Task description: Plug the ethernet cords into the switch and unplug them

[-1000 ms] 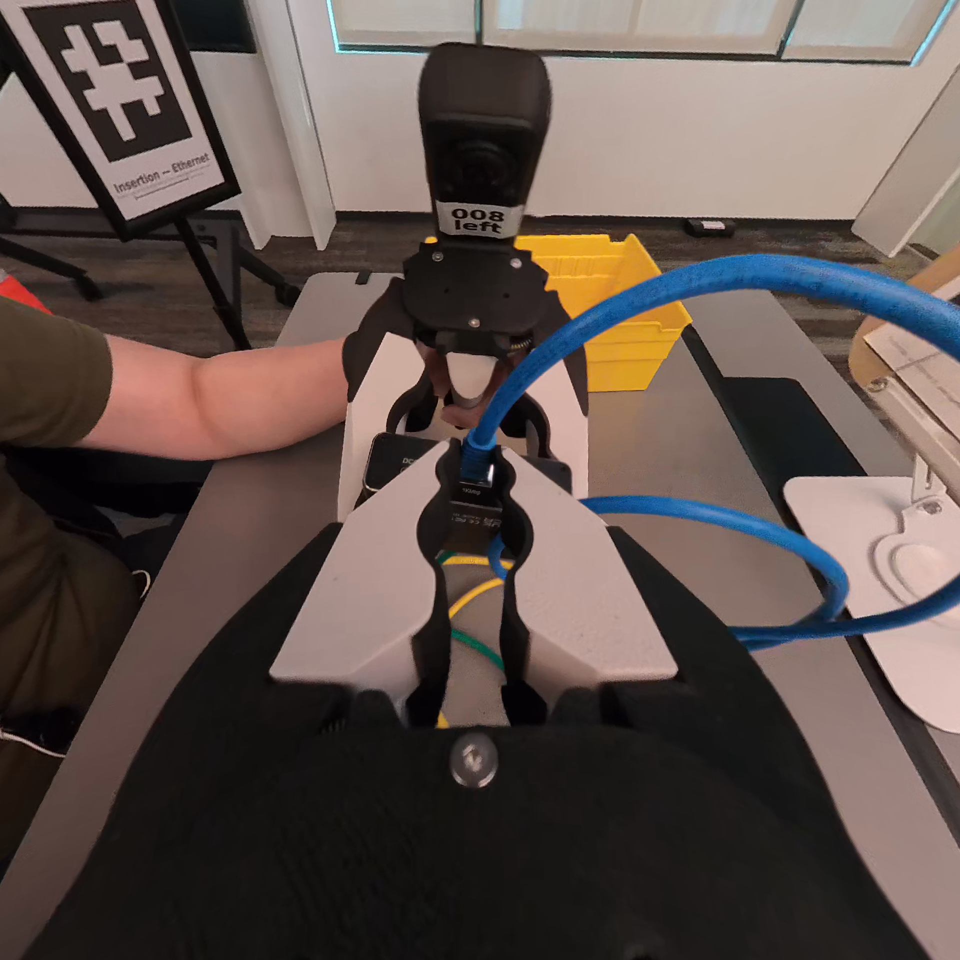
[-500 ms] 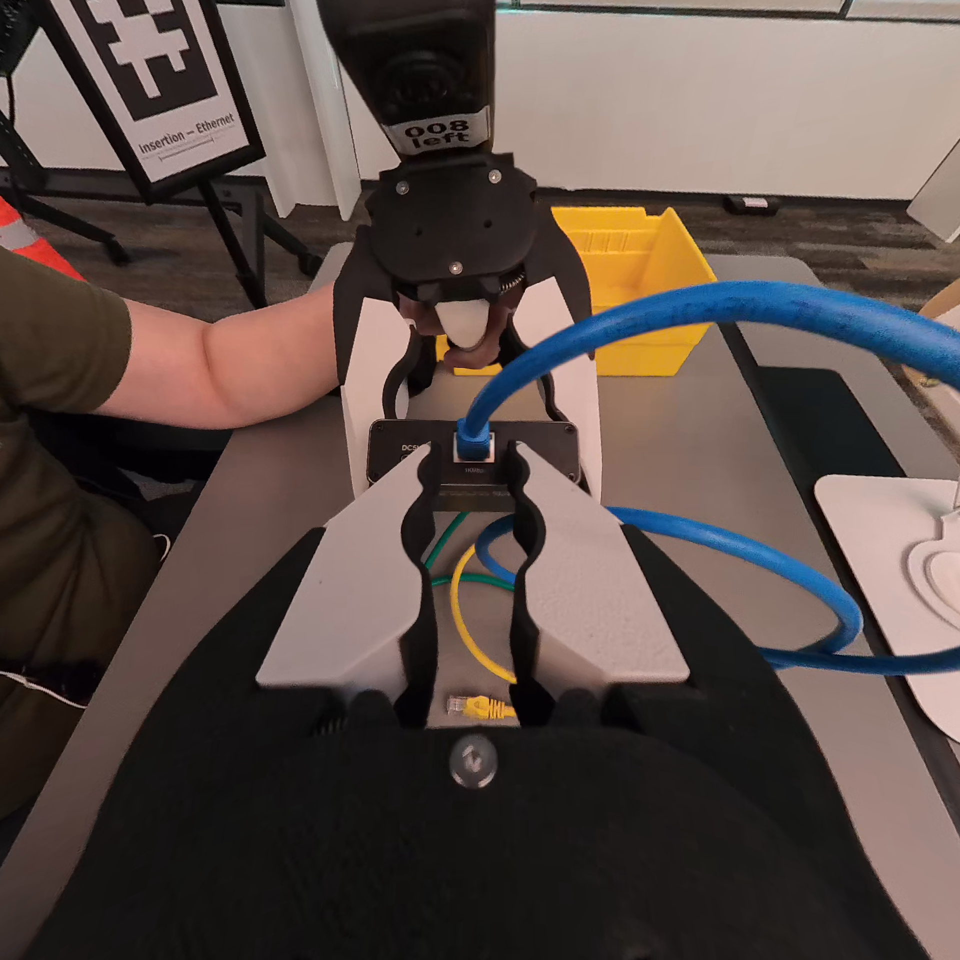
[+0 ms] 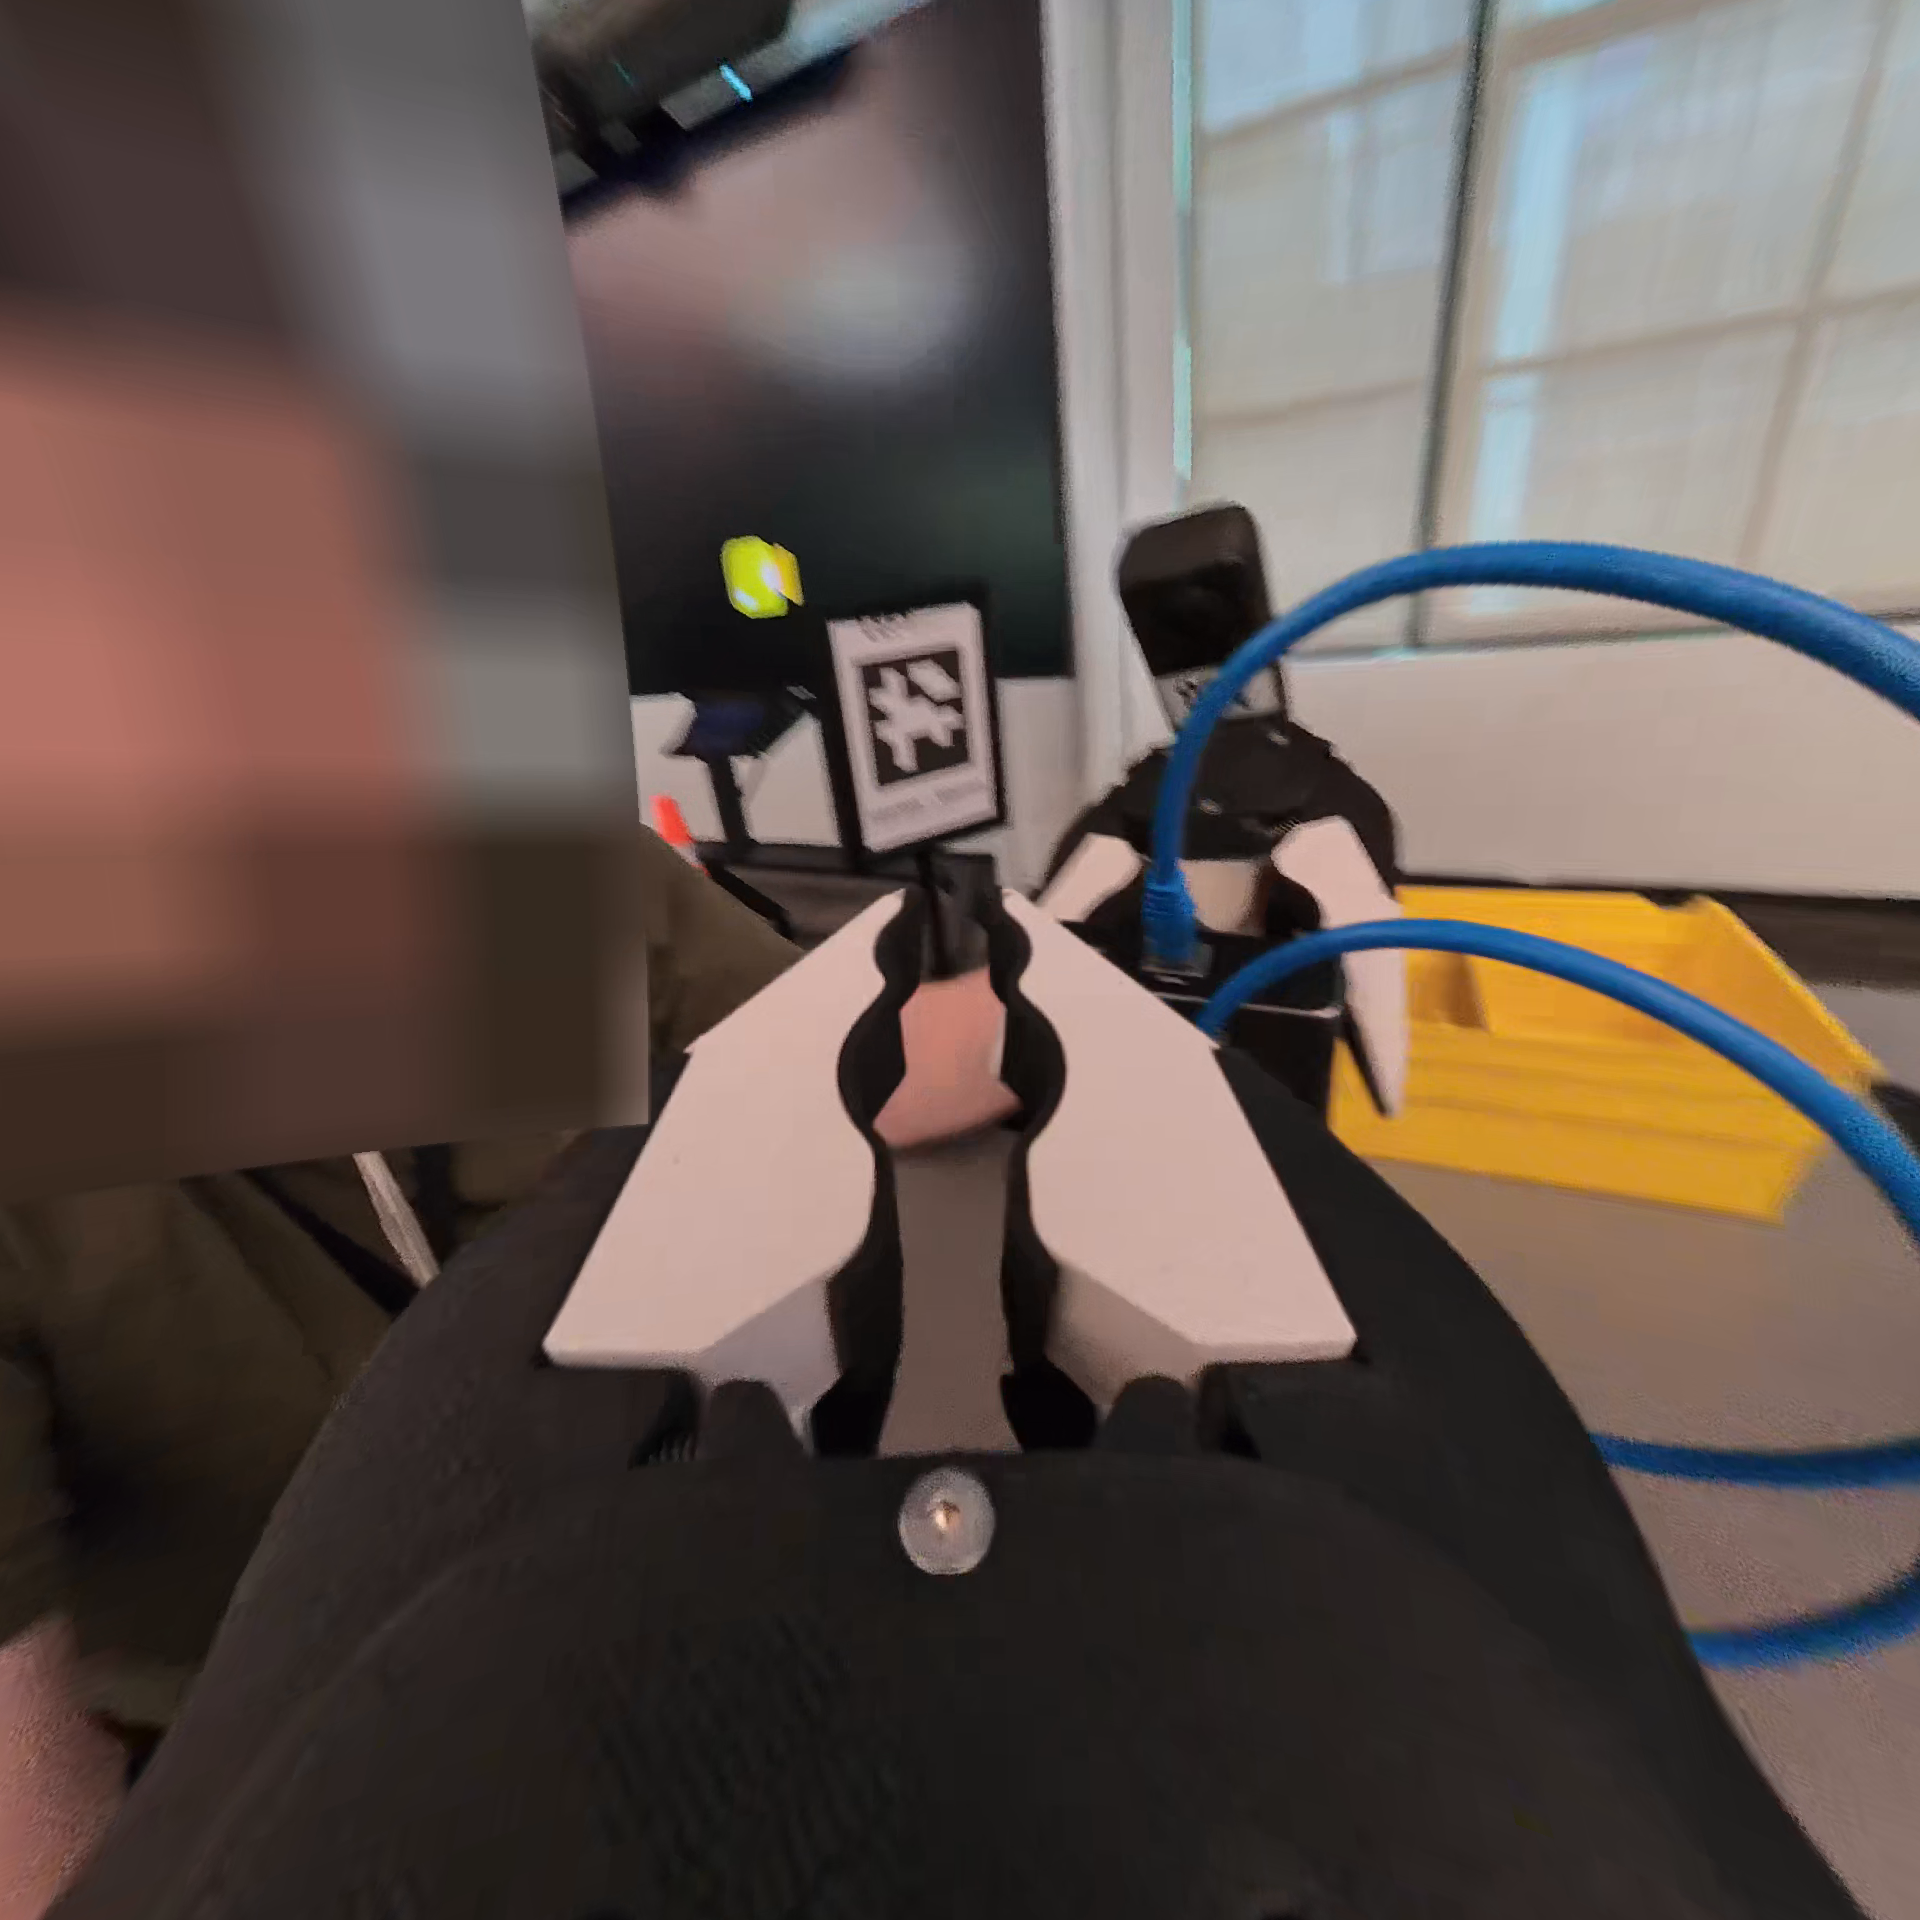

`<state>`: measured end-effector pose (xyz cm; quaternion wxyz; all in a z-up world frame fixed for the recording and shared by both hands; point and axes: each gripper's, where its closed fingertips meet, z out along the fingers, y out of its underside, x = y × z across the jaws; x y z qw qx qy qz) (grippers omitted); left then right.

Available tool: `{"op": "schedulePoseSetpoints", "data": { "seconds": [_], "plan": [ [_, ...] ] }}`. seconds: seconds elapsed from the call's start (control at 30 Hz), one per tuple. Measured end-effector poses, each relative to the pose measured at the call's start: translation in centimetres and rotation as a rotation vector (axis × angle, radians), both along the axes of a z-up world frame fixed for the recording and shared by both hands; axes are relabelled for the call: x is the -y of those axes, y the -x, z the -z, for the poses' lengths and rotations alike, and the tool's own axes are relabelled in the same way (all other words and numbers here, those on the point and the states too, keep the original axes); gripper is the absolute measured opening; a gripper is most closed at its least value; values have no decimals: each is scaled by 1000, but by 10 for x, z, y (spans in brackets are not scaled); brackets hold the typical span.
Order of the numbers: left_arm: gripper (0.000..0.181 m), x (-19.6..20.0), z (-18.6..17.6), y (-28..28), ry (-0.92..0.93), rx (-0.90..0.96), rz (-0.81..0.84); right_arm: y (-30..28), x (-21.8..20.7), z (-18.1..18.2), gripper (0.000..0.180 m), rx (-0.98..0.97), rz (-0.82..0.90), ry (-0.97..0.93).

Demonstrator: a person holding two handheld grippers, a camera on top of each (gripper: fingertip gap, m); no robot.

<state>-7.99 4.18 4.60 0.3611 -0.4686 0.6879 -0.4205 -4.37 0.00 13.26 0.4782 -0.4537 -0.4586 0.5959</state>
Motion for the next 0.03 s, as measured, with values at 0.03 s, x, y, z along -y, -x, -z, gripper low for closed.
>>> {"op": "schedulePoseSetpoints", "data": {
  "seconds": [0.03],
  "plan": [
    [102,2,-4,2,3,15,6,-4,7,-7,7,-45,-55,15]
  ]
}}
